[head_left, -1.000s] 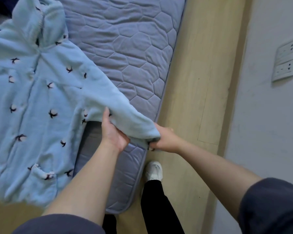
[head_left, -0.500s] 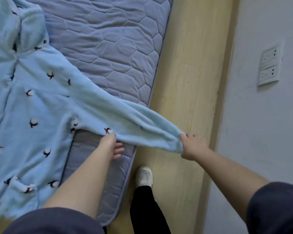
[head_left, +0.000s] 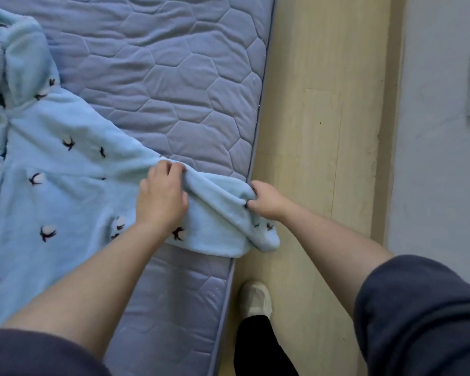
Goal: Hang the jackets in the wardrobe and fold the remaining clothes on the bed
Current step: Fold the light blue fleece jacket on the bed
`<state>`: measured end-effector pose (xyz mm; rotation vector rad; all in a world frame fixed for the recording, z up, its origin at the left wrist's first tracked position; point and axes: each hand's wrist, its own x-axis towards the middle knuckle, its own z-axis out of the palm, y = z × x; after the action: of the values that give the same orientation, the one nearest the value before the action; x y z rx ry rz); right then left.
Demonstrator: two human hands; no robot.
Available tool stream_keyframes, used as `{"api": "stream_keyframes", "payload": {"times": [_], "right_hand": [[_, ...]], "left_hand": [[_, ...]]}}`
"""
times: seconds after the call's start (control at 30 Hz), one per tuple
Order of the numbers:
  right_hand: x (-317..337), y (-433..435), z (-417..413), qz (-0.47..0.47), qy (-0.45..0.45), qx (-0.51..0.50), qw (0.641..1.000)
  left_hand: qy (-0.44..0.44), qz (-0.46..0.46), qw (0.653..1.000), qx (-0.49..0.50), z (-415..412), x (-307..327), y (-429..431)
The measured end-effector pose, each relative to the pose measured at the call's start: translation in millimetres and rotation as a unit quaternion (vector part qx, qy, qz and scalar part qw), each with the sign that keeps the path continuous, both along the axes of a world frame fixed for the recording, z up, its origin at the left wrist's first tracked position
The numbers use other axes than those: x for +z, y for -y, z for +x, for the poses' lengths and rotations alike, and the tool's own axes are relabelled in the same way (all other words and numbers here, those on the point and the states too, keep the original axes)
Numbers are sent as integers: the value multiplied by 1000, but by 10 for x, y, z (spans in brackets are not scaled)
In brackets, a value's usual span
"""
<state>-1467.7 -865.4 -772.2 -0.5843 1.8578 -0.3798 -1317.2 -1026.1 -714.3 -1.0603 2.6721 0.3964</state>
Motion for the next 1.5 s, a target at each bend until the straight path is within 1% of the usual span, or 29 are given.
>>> {"api": "stream_keyframes", "payload": {"times": [0.03, 0.07, 0.13, 0.2, 0.23, 0.27, 0.3, 0.33, 0.37, 0.4, 0.43, 0.47, 0.53, 0.57, 0.63, 0.73, 0.83, 0.9, 0.97, 1.03, 1.1, 1.17, 1.2, 1.27, 1.33, 1.37, 1.4, 1.43, 1.5], "right_hand": [[-5, 7, -34, -8, -20, 31, 999], [9, -19, -99, -24, -40, 32, 998], [98, -147, -326, -71, -101, -42, 992], [212, -287, -619, -101, -179, -120, 971], [235, -344, -741, -74, -207, -106, 970], [248, -389, -822, -14, -230, -52, 972], [225, -416, -869, 57, -259, 16, 964], [187, -434, -885, 114, -288, 68, 948], [162, -431, -877, 149, -310, 93, 934], [157, -401, -849, 152, -326, 94, 928], [160, -357, -797, 114, -333, 75, 933], [149, -301, -728, 48, -322, 46, 944], [134, -147, -504, -87, -249, 13, 965], [109, -59, -372, -116, -213, 24, 970], [16, 63, -195, -96, -166, 47, 980], [-91, 115, -259, -29, -123, -22, 992], [-169, 118, -407, -41, -24, -42, 998], [-196, 153, -447, -78, 31, -34, 996], [-216, 151, -479, -101, 23, -32, 994], [-205, 62, -542, -98, 12, -65, 993], [-133, -100, -645, -76, 29, -53, 995], [-17, -292, -791, -13, 35, 67, 997], [51, -385, -877, 33, 32, 141, 989], [172, -558, -1079, 125, 12, 249, 960], [280, -745, -1295, 215, -20, 306, 927], [329, -865, -1407, 249, -34, 305, 919], [387, -1002, -1514, 271, -37, 274, 922], [444, -1153, -1598, 281, -22, 200, 939], [545, -1418, -1656, 237, 55, -33, 969]], "left_hand": [[-8, -10, 1000, -12, 7, -11, 2], [-17, -15, 1000, -20, 17, -25, -1], [-29, -35, 999, -20, 71, -47, -11], [21, -35, 999, 12, 155, -66, 31], [74, -13, 996, 41, 203, -86, 52], [132, 18, 988, 72, 245, -117, 72], [173, 43, 980, 93, 273, -156, 98], [190, 53, 975, 102, 277, -186, 124], [184, 52, 976, 105, 252, -194, 148], [160, 40, 981, 101, 204, -186, 175], [129, 22, 988, 86, 150, -180, 200], [103, 7, 993, 59, 96, -184, 228], [67, -1, 998, 0, 5, -211, 280], [59, 1, 998, -26, -42, -224, 301], [52, 5, 996, -73, -128, -239, 321], [61, -9, 987, -149, -238, -272, 325], [81, -23, 975, -206, -323, -344, 317], [97, -23, 973, -207, -370, -416, 314], [103, -19, 977, -188, -412, -480, 290], [104, -17, 980, -167, -458, -525, 266], [120, -9, 981, -154, -504, -522, 255], [144, 0, 979, -143, -546, -492, 250], [159, 5, 978, -138, -574, -467, 241], [181, 15, 976, -124, -641, -407, 206], [189, 8, 976, -111, -710, -333, 153], [185, -4, 976, -111, -740, -292, 115], [176, -18, 978, -115, -760, -249, 69], [163, -27, 978, -124, -764, -210, 13], [142, -32, 978, -150, -738, -148, -123]]}}
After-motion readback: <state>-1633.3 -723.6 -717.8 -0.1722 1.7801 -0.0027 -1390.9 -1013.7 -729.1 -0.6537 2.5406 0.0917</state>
